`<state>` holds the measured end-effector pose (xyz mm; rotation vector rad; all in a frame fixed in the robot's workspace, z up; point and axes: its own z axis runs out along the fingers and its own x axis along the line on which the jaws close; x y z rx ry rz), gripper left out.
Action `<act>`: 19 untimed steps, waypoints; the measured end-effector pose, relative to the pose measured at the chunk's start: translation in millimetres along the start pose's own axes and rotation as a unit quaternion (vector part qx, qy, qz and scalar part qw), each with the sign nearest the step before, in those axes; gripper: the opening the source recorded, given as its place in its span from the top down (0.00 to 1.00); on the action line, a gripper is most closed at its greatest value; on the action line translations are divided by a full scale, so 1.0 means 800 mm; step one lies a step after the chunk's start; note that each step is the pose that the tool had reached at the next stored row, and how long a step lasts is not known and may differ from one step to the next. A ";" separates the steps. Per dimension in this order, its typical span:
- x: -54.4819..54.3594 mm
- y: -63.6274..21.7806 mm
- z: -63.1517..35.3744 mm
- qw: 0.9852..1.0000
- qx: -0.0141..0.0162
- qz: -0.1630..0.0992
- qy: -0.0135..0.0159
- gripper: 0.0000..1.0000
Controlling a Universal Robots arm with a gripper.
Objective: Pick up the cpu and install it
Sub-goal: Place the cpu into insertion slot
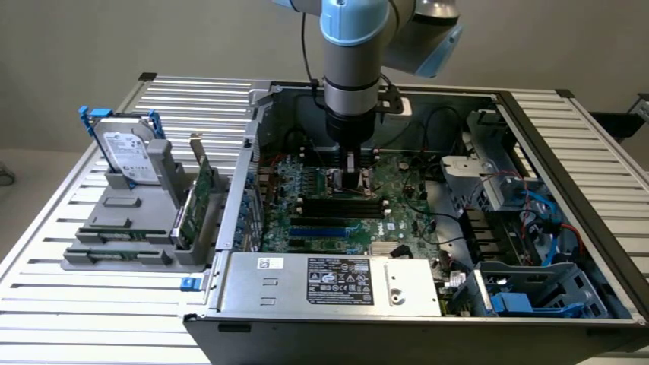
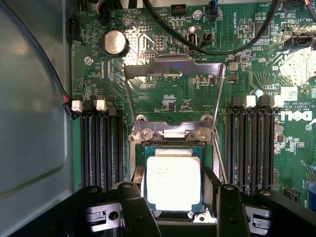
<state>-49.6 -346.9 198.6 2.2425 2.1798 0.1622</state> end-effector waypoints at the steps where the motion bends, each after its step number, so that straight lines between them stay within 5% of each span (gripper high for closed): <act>1: 0.000 0.000 0.000 1.000 0.000 0.000 0.000 0.45; 19: 0.000 -0.001 0.002 1.000 0.000 0.002 -0.004 0.45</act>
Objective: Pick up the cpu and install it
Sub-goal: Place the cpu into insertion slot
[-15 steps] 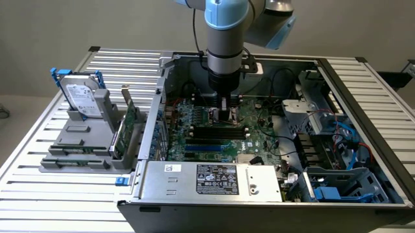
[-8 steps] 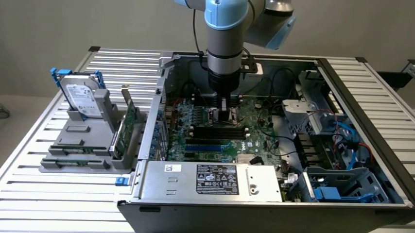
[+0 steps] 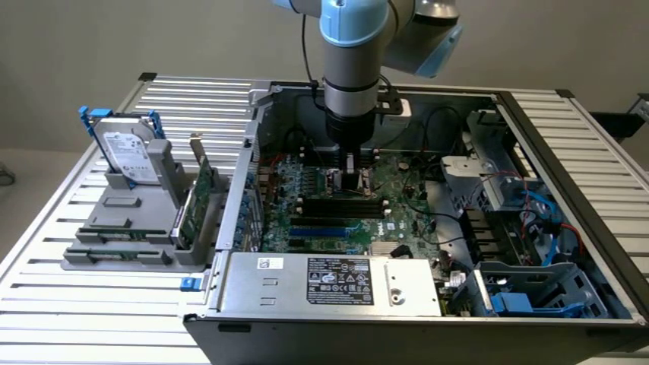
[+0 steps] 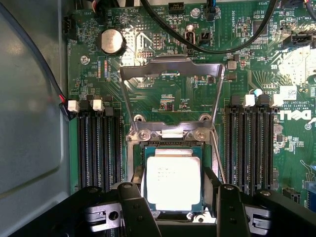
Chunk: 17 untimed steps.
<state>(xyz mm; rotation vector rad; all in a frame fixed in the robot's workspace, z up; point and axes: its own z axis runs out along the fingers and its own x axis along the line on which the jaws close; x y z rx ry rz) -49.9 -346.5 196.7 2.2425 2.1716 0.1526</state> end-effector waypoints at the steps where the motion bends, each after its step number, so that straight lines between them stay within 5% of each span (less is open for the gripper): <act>1: 0.000 0.000 0.000 1.000 0.000 0.000 0.000 0.45; 17: 0.000 0.000 0.000 1.000 0.000 0.000 0.000 0.37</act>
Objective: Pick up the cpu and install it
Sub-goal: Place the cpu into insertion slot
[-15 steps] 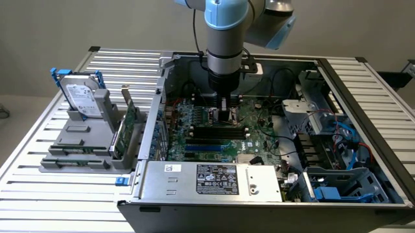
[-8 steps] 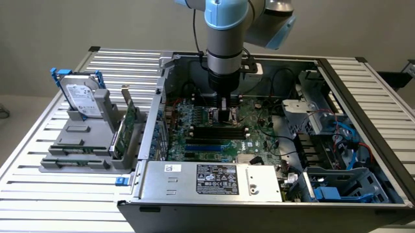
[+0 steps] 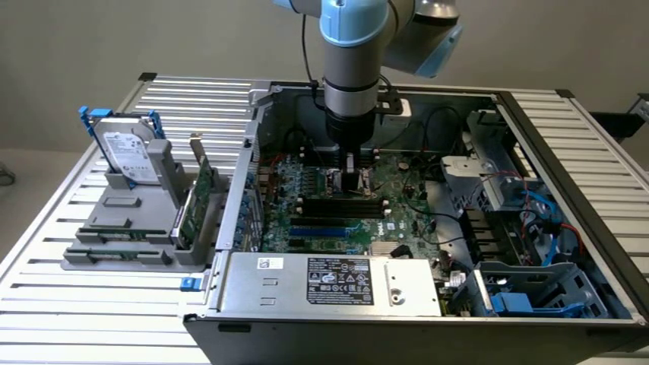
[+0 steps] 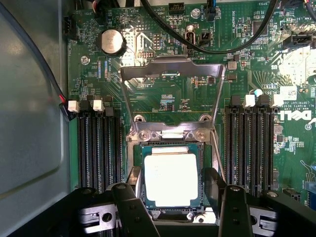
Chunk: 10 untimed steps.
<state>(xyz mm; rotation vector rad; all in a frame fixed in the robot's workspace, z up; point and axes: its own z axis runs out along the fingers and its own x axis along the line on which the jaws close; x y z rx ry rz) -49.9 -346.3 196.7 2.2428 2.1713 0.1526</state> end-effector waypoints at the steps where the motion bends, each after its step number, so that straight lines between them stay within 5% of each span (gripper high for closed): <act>1: 0.000 0.000 0.000 1.000 0.000 0.000 0.000 0.37; 10: 0.000 0.001 0.000 1.000 -0.001 0.010 -0.003 0.37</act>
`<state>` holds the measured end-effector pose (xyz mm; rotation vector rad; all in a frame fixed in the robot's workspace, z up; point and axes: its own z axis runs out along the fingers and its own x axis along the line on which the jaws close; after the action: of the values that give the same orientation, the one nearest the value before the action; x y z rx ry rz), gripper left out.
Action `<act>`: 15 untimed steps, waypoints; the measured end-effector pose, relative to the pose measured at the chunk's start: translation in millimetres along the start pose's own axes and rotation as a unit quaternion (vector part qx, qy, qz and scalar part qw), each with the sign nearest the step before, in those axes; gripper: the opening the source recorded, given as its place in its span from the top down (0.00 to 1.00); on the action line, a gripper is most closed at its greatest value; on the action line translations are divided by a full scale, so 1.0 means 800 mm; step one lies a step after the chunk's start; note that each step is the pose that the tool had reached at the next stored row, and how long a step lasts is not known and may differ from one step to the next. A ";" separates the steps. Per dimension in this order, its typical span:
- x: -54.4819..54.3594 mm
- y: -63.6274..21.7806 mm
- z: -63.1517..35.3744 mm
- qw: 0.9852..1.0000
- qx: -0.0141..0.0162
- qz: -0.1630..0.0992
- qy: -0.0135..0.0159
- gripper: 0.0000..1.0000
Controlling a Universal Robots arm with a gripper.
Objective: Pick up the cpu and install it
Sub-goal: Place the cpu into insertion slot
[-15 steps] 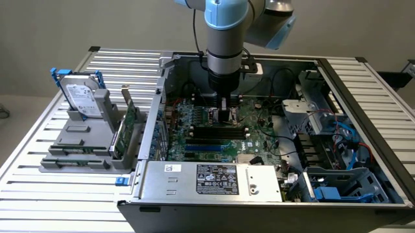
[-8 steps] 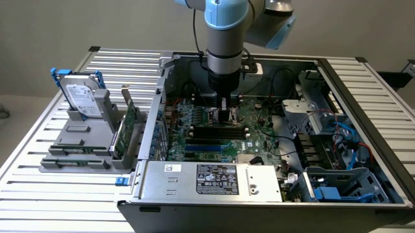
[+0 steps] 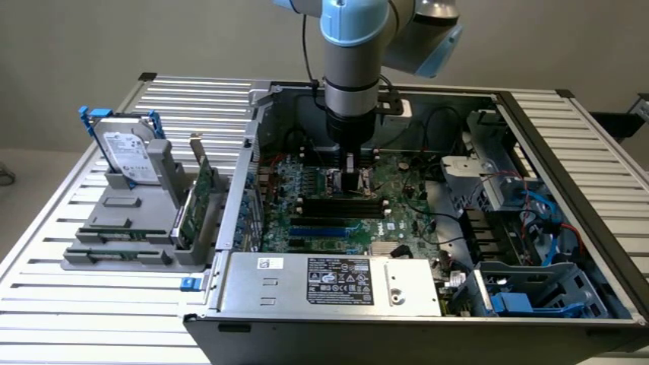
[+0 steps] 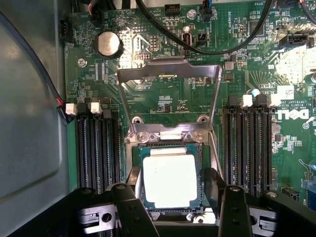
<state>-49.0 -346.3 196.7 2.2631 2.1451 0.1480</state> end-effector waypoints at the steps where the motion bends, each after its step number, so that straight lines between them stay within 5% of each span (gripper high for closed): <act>1: 0.000 0.000 0.000 1.000 0.000 0.002 0.000 0.37; 15: 0.000 0.001 0.000 1.000 0.000 0.025 -0.011 0.37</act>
<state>-48.2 -346.3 196.7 2.3085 2.0777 0.1244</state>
